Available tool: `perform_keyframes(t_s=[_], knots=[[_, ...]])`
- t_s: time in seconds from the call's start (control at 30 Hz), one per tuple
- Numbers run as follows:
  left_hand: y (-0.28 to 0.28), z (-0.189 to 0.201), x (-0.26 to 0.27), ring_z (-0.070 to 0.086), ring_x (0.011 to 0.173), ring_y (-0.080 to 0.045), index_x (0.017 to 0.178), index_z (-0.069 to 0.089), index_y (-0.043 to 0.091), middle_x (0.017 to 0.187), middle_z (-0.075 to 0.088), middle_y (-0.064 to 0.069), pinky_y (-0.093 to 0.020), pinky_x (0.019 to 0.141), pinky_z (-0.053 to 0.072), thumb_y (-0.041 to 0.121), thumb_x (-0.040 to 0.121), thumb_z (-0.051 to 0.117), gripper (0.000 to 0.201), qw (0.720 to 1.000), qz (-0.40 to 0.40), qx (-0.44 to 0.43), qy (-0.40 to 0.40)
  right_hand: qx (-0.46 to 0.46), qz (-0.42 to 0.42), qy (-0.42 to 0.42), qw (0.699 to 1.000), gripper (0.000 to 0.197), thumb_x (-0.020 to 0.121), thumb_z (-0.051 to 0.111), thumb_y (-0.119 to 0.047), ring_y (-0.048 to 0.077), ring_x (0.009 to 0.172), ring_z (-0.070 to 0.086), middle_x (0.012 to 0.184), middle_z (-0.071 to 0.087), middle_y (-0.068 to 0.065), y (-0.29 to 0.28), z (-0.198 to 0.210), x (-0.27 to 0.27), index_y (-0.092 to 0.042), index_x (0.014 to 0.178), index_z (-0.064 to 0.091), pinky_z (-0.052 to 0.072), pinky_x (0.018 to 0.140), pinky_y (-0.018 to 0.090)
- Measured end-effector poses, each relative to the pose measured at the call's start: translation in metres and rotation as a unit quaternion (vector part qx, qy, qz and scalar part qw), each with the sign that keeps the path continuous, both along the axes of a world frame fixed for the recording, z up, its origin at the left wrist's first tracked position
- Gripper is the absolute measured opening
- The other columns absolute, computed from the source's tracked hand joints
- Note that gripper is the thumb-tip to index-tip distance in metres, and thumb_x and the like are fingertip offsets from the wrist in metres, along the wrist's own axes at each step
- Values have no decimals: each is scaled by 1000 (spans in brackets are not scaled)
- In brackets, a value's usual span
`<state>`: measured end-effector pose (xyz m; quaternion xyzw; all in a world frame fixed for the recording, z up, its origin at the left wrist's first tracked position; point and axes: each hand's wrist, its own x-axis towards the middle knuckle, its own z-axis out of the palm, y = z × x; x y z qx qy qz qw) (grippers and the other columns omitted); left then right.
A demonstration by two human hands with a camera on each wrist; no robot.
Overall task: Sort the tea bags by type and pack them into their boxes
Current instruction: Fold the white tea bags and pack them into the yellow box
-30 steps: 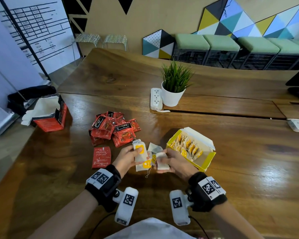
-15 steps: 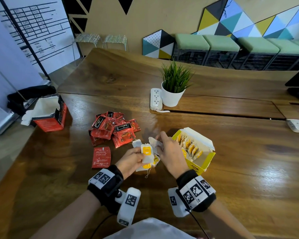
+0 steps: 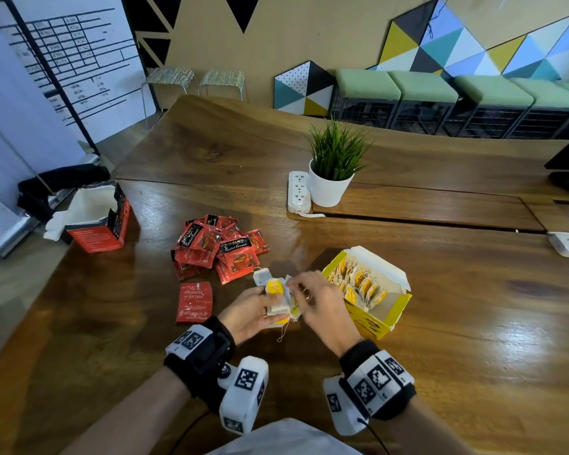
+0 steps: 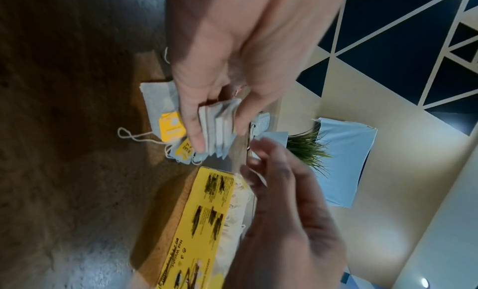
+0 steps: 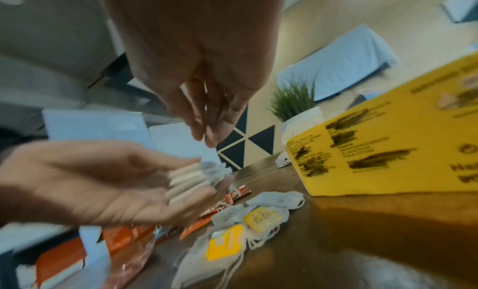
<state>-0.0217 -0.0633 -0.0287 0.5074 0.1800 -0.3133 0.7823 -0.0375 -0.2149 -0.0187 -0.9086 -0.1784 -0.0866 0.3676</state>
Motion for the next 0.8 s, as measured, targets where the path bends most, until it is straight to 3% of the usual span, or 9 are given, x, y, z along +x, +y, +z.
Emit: perform_keyframes(t_s=[0.07,0.13,0.2,0.27,0.33,0.4,0.57,0.7,0.8], knots=[[2,-1,-2,61,101,-26,123,51,0,113,62,-16,-35,85,54,-6,90,48,34,999,-23,16,-21,50,-66,64,995,12,92,54,-11,8,80,57,90,63,-2,-7,2,10,-10,98,64,42,69,6],[4,-1,-6,59,107,-28,126,50,2,118,61,-16,-39,92,50,-7,91,45,37,997,-57,25,-45,76,-85,190,975,15,93,53,-15,11,77,59,86,62,-1,-10,2,19,-8,101,64,49,69,15],[4,3,-9,60,107,-25,125,50,2,117,61,-14,-35,88,52,-9,91,43,36,993,-86,29,-72,153,-59,309,937,18,93,54,-17,13,71,60,80,62,4,-7,0,23,-5,100,65,54,68,26],[4,6,-10,61,102,-22,124,49,0,114,61,-12,-32,84,53,-11,90,42,37,991,-94,35,-88,223,-50,352,908,11,92,55,-13,7,62,58,74,61,2,-4,0,21,-10,88,65,51,58,20],[6,4,-9,60,101,-22,126,46,-3,117,59,-16,-32,85,52,-13,90,41,39,991,-88,46,-90,225,-52,338,912,14,91,57,-9,4,59,56,72,60,1,-2,-3,22,-15,80,64,49,53,16],[8,2,-8,59,103,-23,128,45,-4,120,57,-18,-31,86,52,-14,89,42,40,991,-86,50,-93,216,-57,326,919,10,90,58,-9,4,61,57,73,60,0,0,-4,24,-11,83,65,49,52,15],[10,3,-6,65,99,-18,124,49,-1,118,60,-17,-28,85,54,-13,89,44,38,988,-101,43,-105,224,-105,267,931,7,87,62,-11,15,66,58,75,64,5,-3,-3,33,-8,87,69,53,65,37],[7,5,-6,68,90,-12,119,53,2,110,65,-12,-26,82,55,-10,90,43,33,988,-102,41,-107,233,-144,233,933,17,87,63,-14,15,66,58,67,64,0,-9,0,35,-23,72,65,50,63,33],[6,6,-6,67,93,-15,117,56,5,108,66,-10,-30,87,53,-7,91,45,30,988,-102,50,-102,229,-151,221,936,20,88,61,-15,13,68,56,67,62,-2,-11,-1,32,-24,70,62,45,65,30]])
